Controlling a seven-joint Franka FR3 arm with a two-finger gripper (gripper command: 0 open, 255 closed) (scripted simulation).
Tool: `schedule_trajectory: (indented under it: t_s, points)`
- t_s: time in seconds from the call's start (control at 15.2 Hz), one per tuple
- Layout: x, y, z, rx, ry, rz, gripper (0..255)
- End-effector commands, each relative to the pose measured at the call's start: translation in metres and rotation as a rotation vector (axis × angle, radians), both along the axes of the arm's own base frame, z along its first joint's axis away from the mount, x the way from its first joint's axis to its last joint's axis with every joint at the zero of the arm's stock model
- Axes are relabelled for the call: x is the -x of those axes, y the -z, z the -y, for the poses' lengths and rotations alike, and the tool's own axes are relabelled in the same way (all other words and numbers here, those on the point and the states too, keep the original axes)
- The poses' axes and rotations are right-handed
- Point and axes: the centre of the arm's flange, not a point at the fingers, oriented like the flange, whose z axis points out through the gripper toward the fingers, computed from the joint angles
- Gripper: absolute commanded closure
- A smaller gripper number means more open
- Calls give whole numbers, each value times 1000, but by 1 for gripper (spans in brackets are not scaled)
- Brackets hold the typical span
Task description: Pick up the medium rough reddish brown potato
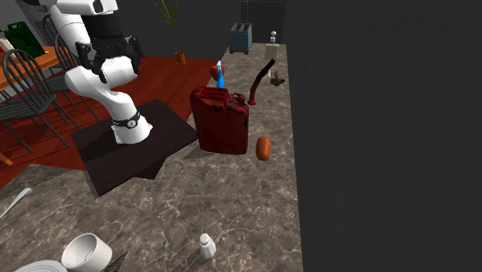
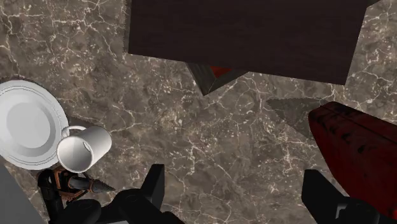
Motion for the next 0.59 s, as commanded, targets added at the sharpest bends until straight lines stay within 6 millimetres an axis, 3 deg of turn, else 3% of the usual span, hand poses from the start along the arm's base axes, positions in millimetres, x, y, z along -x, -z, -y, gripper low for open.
schedule_trajectory:
  t_s: [0.0, 0.53]
  points:
    - [0, 0, 0, 0, 0, 0, 0]
    - [-37, 64, -73, -39, 142, -69, 0]
